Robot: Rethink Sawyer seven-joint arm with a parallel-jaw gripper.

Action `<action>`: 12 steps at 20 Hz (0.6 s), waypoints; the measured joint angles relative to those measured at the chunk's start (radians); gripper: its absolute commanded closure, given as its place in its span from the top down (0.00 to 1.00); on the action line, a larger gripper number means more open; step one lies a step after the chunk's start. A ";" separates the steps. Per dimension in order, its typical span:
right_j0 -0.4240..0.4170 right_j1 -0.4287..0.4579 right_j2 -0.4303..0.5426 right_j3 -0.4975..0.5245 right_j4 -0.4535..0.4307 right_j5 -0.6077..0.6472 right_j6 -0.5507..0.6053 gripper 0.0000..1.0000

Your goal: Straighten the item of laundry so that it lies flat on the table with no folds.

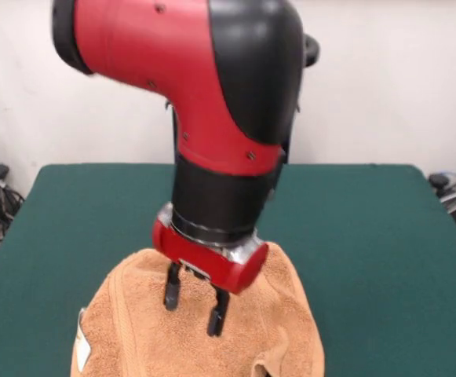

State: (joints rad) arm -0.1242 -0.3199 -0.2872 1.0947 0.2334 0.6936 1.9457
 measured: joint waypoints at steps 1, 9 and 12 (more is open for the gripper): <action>-0.004 -0.011 -0.001 0.000 -0.008 0.008 0.000 1.00; -0.011 -0.100 -0.015 0.009 -0.131 0.083 -0.003 1.00; -0.013 -0.132 -0.016 0.011 -0.179 0.139 -0.008 1.00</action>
State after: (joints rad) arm -0.1369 -0.4519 -0.3027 1.1055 0.0540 0.8325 1.9376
